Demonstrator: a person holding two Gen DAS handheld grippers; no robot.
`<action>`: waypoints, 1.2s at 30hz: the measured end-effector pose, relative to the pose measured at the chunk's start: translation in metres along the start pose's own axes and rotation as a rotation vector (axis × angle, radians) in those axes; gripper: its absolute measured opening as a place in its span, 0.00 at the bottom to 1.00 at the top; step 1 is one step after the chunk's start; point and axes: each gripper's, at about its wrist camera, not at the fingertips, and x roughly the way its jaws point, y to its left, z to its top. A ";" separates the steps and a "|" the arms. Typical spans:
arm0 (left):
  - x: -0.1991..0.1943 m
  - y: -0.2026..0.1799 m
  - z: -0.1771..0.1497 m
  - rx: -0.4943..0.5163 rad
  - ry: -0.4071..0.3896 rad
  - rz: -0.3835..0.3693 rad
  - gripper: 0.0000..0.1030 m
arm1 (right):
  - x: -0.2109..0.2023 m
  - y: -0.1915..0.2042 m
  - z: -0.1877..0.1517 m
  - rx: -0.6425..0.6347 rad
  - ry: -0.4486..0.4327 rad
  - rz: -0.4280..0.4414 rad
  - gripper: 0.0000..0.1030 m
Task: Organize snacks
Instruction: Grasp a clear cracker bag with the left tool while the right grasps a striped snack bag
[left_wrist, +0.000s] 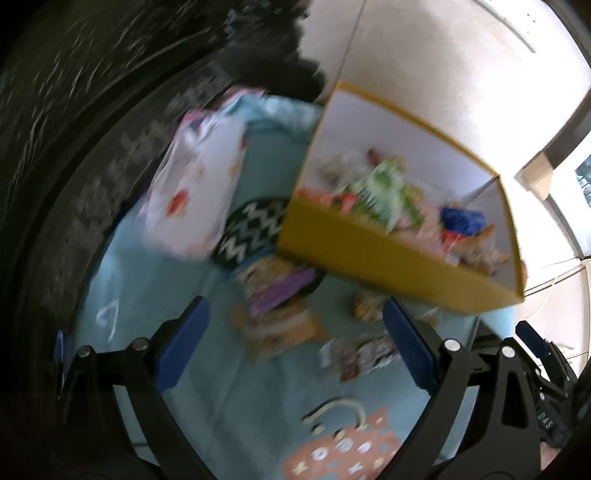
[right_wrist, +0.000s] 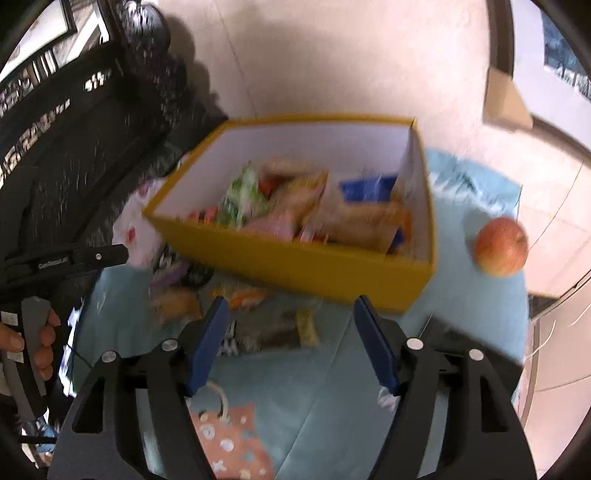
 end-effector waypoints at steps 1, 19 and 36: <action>0.003 0.006 -0.007 -0.005 0.016 0.010 0.93 | 0.003 0.003 -0.003 -0.004 0.013 0.005 0.69; 0.077 0.018 -0.035 0.086 0.165 0.050 0.93 | 0.039 0.012 -0.017 0.023 0.136 0.074 0.69; 0.125 0.000 -0.026 0.146 0.214 0.037 0.67 | 0.071 0.029 -0.013 -0.036 0.184 0.142 0.69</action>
